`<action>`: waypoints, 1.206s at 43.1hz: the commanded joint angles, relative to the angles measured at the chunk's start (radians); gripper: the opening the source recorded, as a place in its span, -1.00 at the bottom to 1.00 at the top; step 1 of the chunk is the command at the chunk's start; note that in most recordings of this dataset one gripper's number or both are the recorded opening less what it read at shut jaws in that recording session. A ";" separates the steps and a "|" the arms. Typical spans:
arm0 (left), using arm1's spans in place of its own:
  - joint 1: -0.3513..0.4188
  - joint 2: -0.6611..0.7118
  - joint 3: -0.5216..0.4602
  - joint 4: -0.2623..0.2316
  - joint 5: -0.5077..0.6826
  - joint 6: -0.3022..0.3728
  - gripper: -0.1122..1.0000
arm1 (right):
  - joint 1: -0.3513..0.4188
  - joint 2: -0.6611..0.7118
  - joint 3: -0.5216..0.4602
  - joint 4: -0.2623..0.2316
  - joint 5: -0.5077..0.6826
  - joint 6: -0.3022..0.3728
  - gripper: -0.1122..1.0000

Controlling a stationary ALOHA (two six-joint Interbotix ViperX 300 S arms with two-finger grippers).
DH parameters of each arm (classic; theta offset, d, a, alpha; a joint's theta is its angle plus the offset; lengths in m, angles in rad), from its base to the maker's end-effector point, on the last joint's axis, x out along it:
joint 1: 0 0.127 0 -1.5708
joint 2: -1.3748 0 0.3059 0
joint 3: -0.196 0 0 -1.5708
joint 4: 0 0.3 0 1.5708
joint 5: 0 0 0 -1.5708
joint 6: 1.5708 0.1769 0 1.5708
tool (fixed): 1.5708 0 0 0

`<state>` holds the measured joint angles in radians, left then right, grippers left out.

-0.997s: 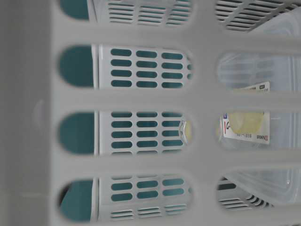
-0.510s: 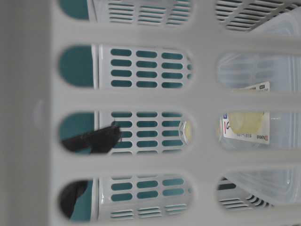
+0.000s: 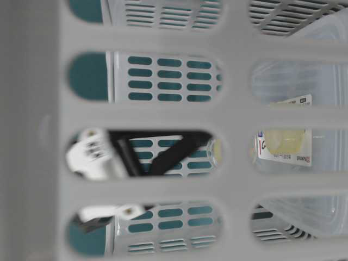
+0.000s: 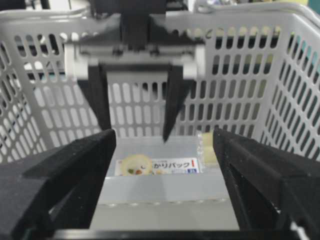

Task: Pick up the cellophane tape from the shopping basket with the left arm.
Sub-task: 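Lower the open left gripper into the basket and close on the tape roll, then lift the clear tape roll upward with the left gripper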

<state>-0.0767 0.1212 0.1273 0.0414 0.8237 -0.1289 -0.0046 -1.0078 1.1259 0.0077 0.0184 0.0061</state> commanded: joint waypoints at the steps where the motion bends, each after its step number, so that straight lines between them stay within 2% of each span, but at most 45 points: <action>1: -0.008 0.029 -0.040 0.003 0.031 0.002 0.81 | -0.003 0.002 -0.015 0.003 -0.015 -0.002 0.56; 37: -0.006 0.114 -0.025 0.003 0.018 0.006 0.77 | -0.003 -0.014 0.002 0.003 -0.020 0.000 0.56; 40: -0.006 0.112 -0.025 0.003 0.021 0.006 0.69 | -0.003 -0.012 0.003 0.003 -0.020 0.000 0.56; 42: -0.006 0.109 -0.025 0.003 0.021 0.006 0.54 | -0.003 -0.014 0.003 0.003 -0.020 0.000 0.56; 46: -0.008 0.107 -0.029 0.003 0.021 0.006 0.11 | -0.003 -0.014 0.003 0.002 -0.020 0.000 0.56; 52: -0.008 0.077 -0.052 0.003 0.028 0.006 0.11 | -0.003 -0.014 0.005 0.003 -0.020 0.000 0.56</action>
<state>-0.0813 0.2362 0.1028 0.0414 0.8483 -0.1243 -0.0046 -1.0278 1.1382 0.0077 0.0092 0.0061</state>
